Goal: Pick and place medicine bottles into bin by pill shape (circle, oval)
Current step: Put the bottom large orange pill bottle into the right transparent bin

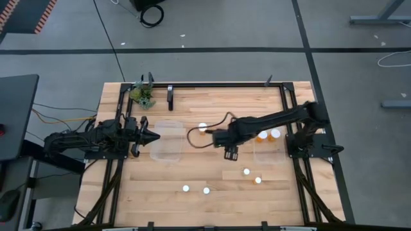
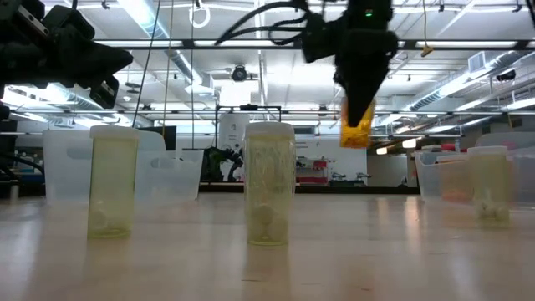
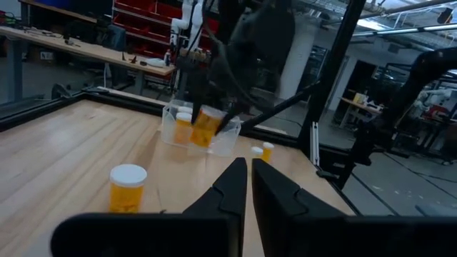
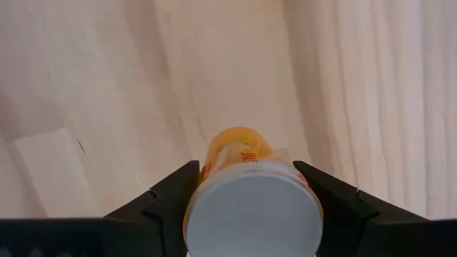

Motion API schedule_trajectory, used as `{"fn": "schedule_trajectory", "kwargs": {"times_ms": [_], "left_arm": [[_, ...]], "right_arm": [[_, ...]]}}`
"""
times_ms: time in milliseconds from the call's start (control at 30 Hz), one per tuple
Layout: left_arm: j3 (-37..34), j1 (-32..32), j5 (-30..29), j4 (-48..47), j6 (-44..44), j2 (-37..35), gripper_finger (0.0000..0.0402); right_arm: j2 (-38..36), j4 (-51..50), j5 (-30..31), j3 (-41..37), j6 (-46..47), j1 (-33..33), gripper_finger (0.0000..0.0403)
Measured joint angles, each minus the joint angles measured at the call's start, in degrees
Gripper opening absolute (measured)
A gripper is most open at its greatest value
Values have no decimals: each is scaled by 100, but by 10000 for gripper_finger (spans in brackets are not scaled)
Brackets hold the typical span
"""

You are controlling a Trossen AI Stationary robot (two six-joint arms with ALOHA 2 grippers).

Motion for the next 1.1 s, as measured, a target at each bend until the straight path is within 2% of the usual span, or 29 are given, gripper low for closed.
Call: {"fn": "schedule_trajectory", "kwargs": {"times_ms": [267,533,767,1100], "left_arm": [[0,1,1,0,1,0,31],[1,-1,1,0,1,0,34],[1,1,1,0,1,0,25],[0,1,1,0,1,0,36]], "right_arm": [[-1544,-40,-65,-1114,1081,-30,225],[-2579,-212,-302,-1839,1837,-23,225],[-2981,-364,-658,-2140,2250,-26,225],[-3024,-757,-776,-2163,2421,-26,225]]}}
